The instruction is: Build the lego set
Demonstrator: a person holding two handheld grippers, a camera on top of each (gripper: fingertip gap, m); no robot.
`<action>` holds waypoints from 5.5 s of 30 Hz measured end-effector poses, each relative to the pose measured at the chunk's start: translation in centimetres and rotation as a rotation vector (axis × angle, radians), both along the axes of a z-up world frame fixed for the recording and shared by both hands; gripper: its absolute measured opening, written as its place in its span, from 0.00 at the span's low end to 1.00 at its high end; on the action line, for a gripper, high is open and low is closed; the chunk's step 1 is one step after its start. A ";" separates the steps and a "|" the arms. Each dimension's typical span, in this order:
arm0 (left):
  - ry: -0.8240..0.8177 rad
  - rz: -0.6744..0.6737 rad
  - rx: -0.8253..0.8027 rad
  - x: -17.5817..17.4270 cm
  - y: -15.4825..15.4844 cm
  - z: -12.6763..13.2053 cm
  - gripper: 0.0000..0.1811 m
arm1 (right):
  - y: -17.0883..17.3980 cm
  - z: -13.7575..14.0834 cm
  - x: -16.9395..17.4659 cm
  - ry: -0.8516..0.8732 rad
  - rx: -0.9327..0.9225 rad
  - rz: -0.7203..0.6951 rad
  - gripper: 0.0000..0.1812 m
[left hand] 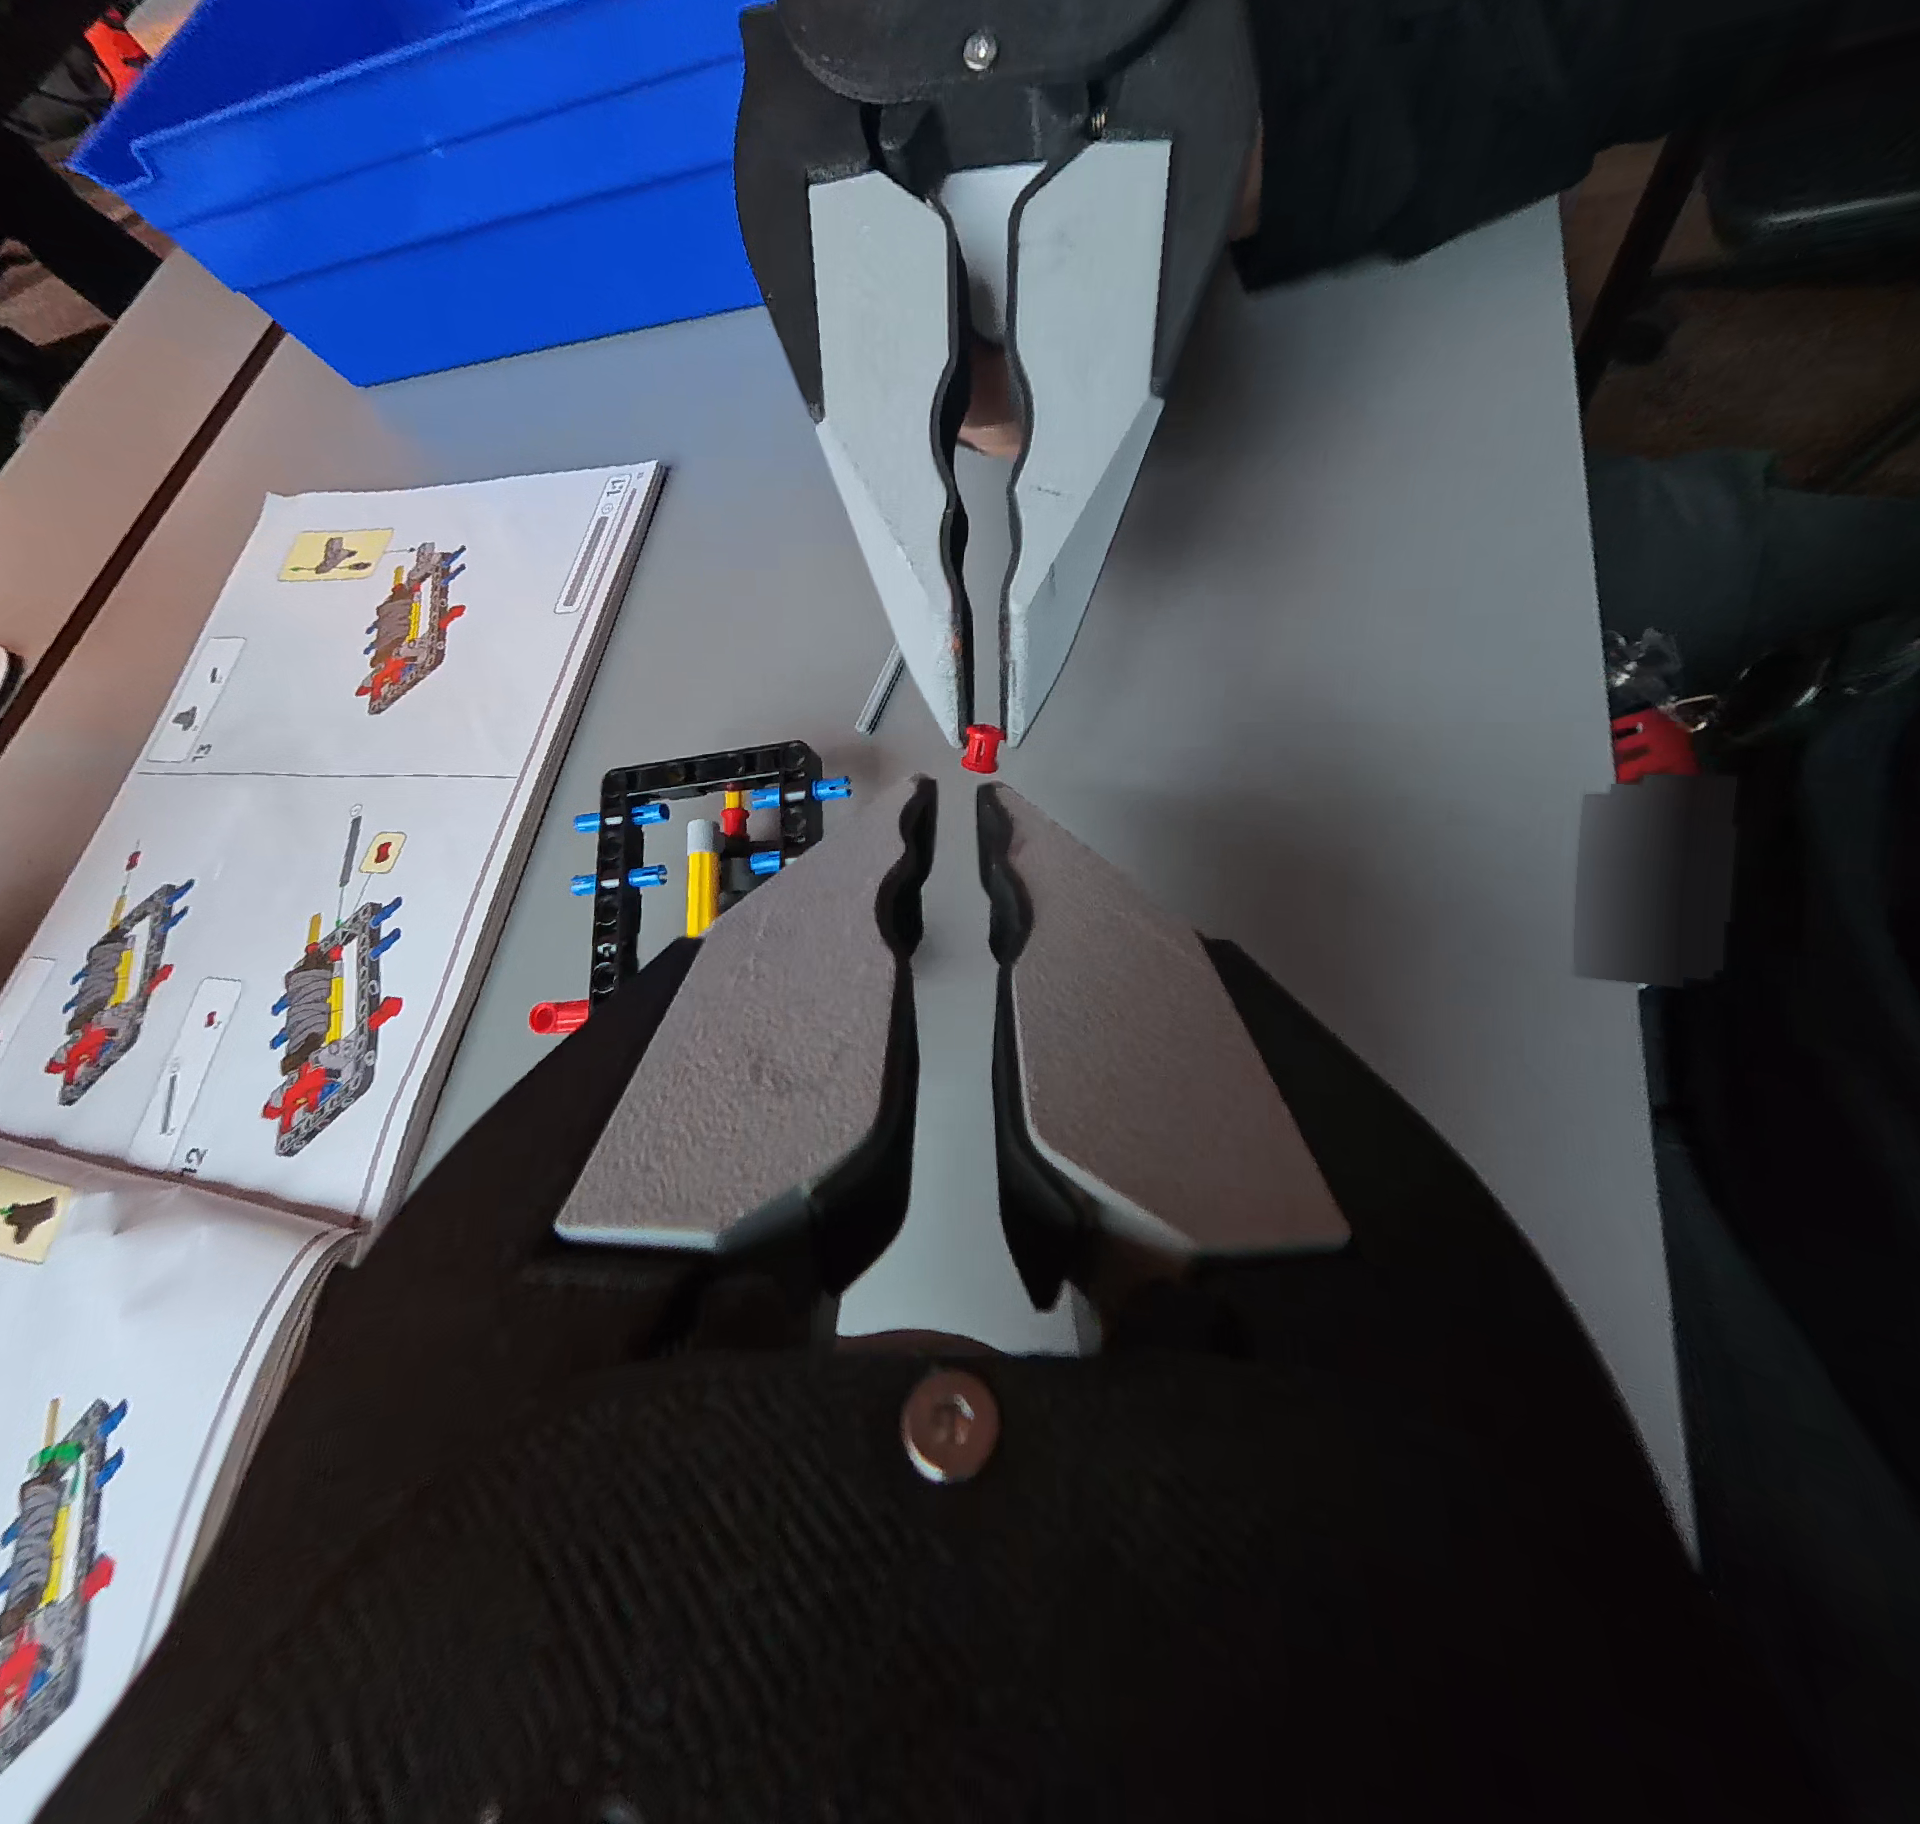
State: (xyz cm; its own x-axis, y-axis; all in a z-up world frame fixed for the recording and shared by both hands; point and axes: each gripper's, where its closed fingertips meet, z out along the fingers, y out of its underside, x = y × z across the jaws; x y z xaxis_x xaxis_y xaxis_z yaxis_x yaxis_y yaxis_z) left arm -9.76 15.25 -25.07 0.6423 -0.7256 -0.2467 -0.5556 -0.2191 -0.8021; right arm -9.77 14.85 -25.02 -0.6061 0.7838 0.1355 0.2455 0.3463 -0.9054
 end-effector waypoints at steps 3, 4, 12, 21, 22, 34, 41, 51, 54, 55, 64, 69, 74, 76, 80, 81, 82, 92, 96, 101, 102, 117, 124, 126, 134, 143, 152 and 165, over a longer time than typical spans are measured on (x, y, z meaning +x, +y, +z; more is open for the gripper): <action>-0.039 -0.009 -0.006 0.4 -0.1 0.6 0.04 | -0.1 0.2 -0.1 0.005 -0.008 0.004 0.02; -0.036 -0.010 -0.001 0.4 0.0 0.7 0.04 | -0.2 0.1 -0.1 0.006 -0.007 0.005 0.01; -0.033 -0.032 -0.008 0.9 -0.2 0.4 0.01 | -0.3 0.3 0.0 0.014 -0.012 0.009 0.01; -0.025 -0.045 -0.018 0.8 -0.4 0.3 0.04 | -0.4 0.5 0.1 0.021 -0.016 0.016 0.01; -0.027 -0.047 -0.016 0.9 -0.4 0.4 0.03 | -0.4 0.5 0.1 0.021 -0.018 0.018 0.01; -0.048 -0.041 -0.029 1.0 -0.2 0.2 0.03 | -0.5 0.7 0.1 0.032 -0.025 0.017 0.01; -0.062 -0.010 -0.026 0.5 0.0 0.3 0.03 | -0.1 0.7 -0.1 0.032 -0.036 -0.011 0.02; -0.184 0.027 -0.103 -0.1 -0.2 -0.2 0.03 | 0.0 0.8 -0.2 0.054 0.000 -0.032 0.02; -0.086 0.069 -0.181 -1.0 -0.4 -2.1 0.03 | -0.3 -0.9 -0.1 -0.019 0.038 -0.015 0.03; -0.056 0.066 -0.199 -1.1 -0.5 -2.5 0.03 | -0.2 -1.5 -0.2 -0.043 0.055 -0.022 0.04; 0.089 0.033 -0.163 -0.2 -0.8 -3.2 0.03 | -0.6 -2.5 -0.8 -0.062 0.145 -0.056 0.04; 0.018 0.062 -0.117 -0.3 -0.4 -2.3 0.03 | -0.5 -2.4 -0.7 -0.067 0.121 -0.059 0.03; -0.094 0.073 -0.095 0.0 -0.4 -1.6 0.03 | -0.6 -1.8 -0.7 -0.050 0.092 -0.057 0.01; -0.110 0.077 -0.105 -0.1 -0.5 -1.8 0.03 | -0.6 -1.7 -0.7 -0.048 0.085 -0.056 0.01; -0.137 0.074 -0.129 0.0 -0.5 -2.2 0.03 | -0.6 -1.9 -0.8 -0.056 0.083 -0.056 0.01; -0.139 0.071 -0.139 0.0 -0.6 -2.4 0.03 | -0.6 -2.0 -0.8 -0.059 0.087 -0.054 0.01; -0.138 0.067 -0.151 0.1 -0.6 -2.7 0.03 | -0.7 -2.1 -0.8 -0.065 0.095 -0.050 0.01; -0.058 0.074 -0.312 0.2 -0.8 -5.5 0.03 | -0.7 -4.8 -0.5 -0.181 0.224 -0.048 0.00; -0.094 0.075 -0.346 0.3 -0.7 -5.5 0.03 | -0.6 -4.4 -0.5 -0.150 0.219 -0.049 0.00; -0.092 0.071 -0.345 0.3 -0.8 -5.5 0.03 | -0.8 -4.1 -0.5 -0.133 0.211 -0.035 0.00; -0.093 0.071 -0.347 0.3 -0.7 -5.5 0.03 | -0.8 -4.3 -0.5 -0.142 0.219 -0.039 0.00; -0.108 0.064 -0.362 0.0 -1.2 -5.5 0.04 | -0.8 -4.7 -0.9 -0.159 0.243 -0.043 0.00; -0.115 0.073 -0.365 -0.3 -1.2 -5.4 0.04 | -0.9 -4.7 -0.9 -0.163 0.237 -0.041 0.00; -0.125 0.072 -0.364 -0.3 -1.2 -5.3 0.04 | -0.9 -4.7 -0.9 -0.163 0.237 -0.041 0.00; -0.213 0.097 -0.405 0.1 -0.9 -4.9 0.03 | -0.9 -4.7 -0.9 -0.163 0.238 -0.042 0.00; -0.177 0.109 -0.410 0.6 -0.8 -5.4 0.03 | -0.8 -4.8 -0.7 -0.170 0.230 -0.046 0.00; -0.172 0.115 -0.406 0.6 -0.7 -5.4 0.02 | -0.5 -5.0 -0.5 -0.186 0.232 -0.055 0.00; -0.190 0.064 -0.366 1.0 -1.1 -4.6 0.02 | -1.5 -3.5 0.6 -0.074 0.224 0.033 0.02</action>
